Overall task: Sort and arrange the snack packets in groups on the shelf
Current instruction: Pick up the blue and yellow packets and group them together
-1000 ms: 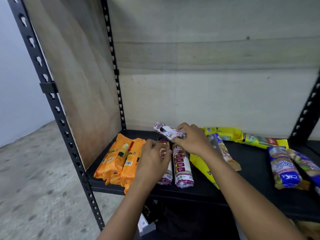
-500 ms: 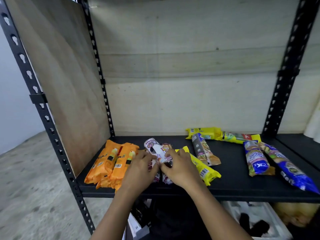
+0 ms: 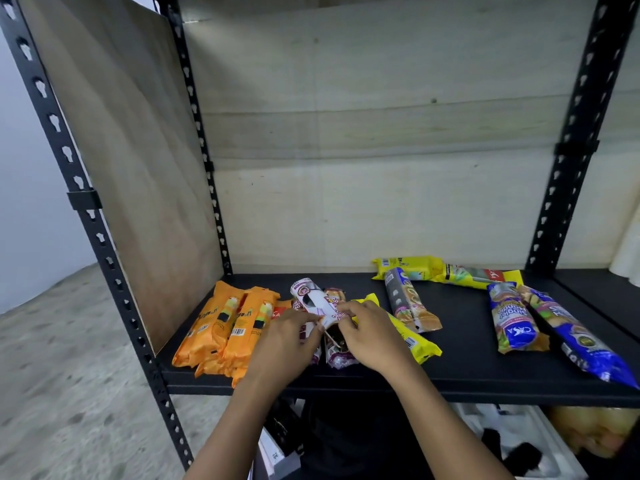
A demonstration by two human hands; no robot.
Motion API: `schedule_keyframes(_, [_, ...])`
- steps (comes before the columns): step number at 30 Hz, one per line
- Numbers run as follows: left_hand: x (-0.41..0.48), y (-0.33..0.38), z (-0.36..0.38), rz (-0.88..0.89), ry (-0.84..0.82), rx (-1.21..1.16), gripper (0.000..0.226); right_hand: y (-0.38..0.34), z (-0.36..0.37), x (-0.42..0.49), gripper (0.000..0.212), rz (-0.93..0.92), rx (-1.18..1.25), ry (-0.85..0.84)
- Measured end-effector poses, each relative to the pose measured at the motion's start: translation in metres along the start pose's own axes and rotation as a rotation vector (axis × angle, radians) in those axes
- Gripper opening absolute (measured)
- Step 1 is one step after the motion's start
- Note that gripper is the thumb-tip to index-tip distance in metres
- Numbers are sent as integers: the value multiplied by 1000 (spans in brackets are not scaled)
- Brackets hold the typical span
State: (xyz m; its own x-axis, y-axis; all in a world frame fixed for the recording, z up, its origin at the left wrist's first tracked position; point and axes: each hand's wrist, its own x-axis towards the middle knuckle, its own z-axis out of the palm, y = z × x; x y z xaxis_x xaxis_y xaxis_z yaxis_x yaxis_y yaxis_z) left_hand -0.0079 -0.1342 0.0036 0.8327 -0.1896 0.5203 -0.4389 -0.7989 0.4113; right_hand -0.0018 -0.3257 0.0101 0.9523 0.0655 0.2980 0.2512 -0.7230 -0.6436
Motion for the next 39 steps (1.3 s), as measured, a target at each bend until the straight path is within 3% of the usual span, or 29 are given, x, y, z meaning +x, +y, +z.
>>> schedule_keyframes(6, [11, 14, 9, 8, 141, 10, 29, 18, -37, 0, 22, 0, 60, 208])
schedule_keyframes(9, [21, 36, 16, 97, 108, -3, 30, 41, -60, 0, 22, 30, 44, 274])
schedule_keyframes(17, [49, 82, 44, 201, -247, -5, 37, 103, -91, -1, 30, 176, -76, 217])
schedule_keyframes(24, [62, 96, 55, 276, -572, 165, 67, 109, -81, 26, 50, 229, -14, 87])
schedule_keyframes(33, [55, 96, 63, 309, -541, 280, 74, 106, -66, 41, 65, 262, -1, 48])
schedule_keyframes(39, [52, 100, 59, 343, -516, 301, 69, 105, -77, 35, 50, 286, -23, 86])
